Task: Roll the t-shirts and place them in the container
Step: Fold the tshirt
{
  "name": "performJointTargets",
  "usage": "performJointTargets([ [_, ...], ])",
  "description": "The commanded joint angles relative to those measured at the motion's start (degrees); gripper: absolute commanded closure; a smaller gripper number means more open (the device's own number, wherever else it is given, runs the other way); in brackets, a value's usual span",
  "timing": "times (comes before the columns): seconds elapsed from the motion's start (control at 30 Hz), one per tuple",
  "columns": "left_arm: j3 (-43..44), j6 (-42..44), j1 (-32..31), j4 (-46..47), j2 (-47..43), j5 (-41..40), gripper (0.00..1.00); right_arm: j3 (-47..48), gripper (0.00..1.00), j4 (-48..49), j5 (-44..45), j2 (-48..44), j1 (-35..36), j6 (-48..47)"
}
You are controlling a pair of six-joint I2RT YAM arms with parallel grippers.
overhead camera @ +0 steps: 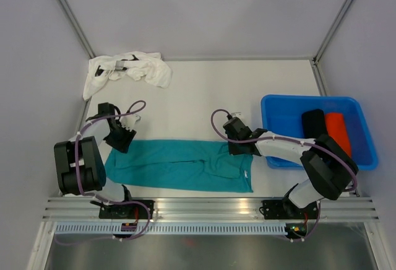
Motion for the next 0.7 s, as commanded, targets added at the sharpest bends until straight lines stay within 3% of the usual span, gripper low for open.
performJointTargets([
  [0.0,-0.1,-5.0,0.6,8.7,3.7,-4.5,0.48,-0.2,1.00,3.3,3.5,4.1,-2.9,-1.7],
  [0.3,2.8,-9.1,5.7,13.2,6.9,-1.7,0.48,6.4,1.00,5.3,6.5,15.5,-7.4,-6.1],
  [0.53,4.6,-10.6,5.8,8.5,2.8,7.5,0.45,25.4,1.00,1.8,2.8,22.1,-7.6,-13.2],
  [0.67,7.9,-11.3,6.2,3.3,-1.1,9.2,0.44,31.9,0.99,-1.6,3.3,20.1,-7.5,-14.2],
])
